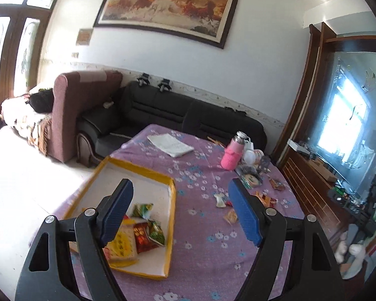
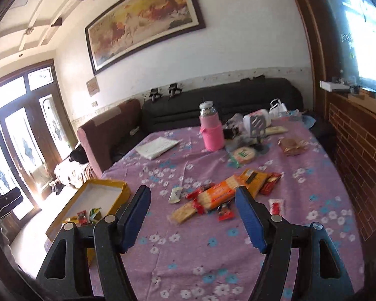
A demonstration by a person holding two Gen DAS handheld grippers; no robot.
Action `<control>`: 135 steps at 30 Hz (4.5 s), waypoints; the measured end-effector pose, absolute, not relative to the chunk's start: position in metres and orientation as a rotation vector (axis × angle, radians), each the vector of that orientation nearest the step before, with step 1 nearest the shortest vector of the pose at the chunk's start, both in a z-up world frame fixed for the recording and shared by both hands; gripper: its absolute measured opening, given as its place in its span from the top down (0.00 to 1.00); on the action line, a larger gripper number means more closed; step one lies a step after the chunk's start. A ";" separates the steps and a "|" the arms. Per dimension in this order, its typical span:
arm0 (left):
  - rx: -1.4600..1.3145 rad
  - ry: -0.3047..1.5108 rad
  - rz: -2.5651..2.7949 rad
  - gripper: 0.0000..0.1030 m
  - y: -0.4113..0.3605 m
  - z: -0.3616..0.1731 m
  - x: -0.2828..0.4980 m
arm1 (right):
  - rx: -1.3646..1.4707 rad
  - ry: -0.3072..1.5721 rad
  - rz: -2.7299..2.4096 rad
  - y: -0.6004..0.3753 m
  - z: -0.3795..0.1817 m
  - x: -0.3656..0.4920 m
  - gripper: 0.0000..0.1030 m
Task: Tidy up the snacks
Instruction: 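Lift both open tools away from the tray, then grasp plain cracker roll with left tool while right tool grasps red-white sachet, then carry cracker roll and sachet over the yellow tray and open both tools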
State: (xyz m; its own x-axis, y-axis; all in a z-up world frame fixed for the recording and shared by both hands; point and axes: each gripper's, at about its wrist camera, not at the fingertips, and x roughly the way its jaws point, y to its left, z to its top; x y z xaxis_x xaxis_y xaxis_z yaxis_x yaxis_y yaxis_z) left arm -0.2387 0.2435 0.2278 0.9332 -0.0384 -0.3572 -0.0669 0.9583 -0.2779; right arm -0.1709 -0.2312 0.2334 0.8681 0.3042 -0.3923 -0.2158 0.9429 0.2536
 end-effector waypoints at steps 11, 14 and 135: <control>0.023 -0.041 0.701 0.19 0.289 0.378 -0.322 | 0.372 0.160 0.198 -0.362 0.383 -0.239 0.25; 0.095 -0.073 0.826 0.13 0.298 0.385 -0.316 | 0.358 0.122 0.140 -0.378 0.402 -0.240 0.17; -0.358 0.864 0.057 0.70 0.336 0.058 0.011 | 0.063 1.012 0.738 0.139 0.089 0.009 0.71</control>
State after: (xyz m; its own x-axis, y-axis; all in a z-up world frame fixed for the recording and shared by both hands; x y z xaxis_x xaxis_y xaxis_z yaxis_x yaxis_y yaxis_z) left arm 0.0109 0.3361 0.0575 0.6520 -0.0949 -0.7522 -0.1922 0.9390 -0.2851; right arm 0.0092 0.1386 0.0888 0.3131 0.5869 -0.7466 -0.5310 0.7600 0.3748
